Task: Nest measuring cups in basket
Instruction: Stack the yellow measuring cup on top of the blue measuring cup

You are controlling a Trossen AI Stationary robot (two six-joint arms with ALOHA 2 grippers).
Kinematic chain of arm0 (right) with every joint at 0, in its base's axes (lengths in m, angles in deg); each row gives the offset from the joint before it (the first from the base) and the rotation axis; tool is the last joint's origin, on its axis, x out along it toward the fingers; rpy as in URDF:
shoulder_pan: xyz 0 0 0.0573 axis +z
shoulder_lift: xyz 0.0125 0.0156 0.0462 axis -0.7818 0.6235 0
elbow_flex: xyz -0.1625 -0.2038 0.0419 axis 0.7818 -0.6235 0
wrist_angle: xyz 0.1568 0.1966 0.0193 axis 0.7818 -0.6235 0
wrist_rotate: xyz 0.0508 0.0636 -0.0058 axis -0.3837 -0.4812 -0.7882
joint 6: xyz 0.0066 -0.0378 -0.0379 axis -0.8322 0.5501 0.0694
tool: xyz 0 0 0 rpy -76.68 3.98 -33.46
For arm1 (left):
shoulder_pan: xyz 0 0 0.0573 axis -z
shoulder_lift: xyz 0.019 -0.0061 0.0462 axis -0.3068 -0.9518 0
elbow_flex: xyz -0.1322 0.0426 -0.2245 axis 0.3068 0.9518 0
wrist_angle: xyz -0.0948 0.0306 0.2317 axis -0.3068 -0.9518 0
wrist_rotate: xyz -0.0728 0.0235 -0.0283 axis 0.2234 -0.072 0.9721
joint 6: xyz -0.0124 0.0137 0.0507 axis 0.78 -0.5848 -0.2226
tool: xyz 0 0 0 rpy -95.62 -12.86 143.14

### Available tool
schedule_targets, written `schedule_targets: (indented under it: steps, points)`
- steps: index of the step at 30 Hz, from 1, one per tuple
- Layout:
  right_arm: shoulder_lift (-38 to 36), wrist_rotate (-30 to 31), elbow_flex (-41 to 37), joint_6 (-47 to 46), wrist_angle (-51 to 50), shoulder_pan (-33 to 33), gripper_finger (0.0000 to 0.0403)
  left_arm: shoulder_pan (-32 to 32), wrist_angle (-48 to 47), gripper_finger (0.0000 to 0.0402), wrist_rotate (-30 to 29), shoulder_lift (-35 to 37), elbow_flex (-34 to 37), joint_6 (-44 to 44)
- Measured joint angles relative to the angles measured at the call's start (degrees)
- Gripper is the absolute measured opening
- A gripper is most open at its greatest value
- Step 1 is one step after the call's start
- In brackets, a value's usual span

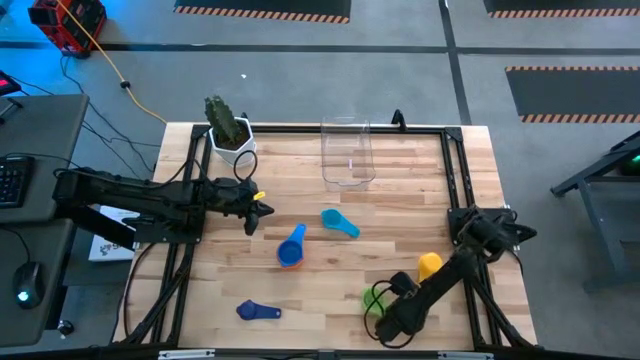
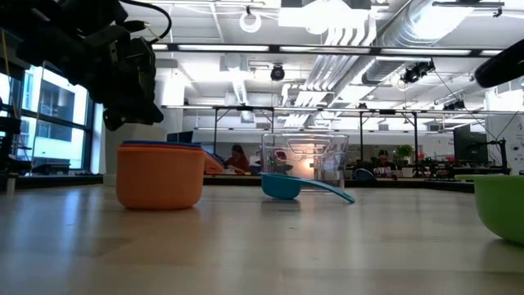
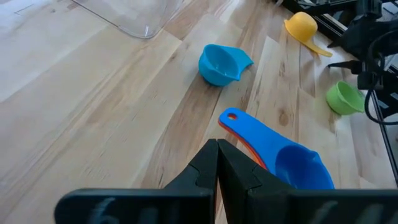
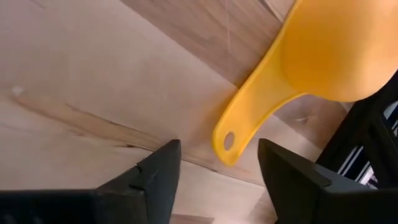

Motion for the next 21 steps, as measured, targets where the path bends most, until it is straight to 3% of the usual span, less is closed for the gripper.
schedule_targets:
  steps: [13,21]
  points:
    - [1.18,0.46,-1.04,-0.37,-4.18,-0.10,0.0013,0.00,-0.07,0.0000,0.00,0.00,0.00,-0.56]
    - [-2.46,1.58,0.18,-0.33,-6.33,-0.46,0.0003,0.00,-0.02,0.0000,0.00,0.00,0.00,-0.66]
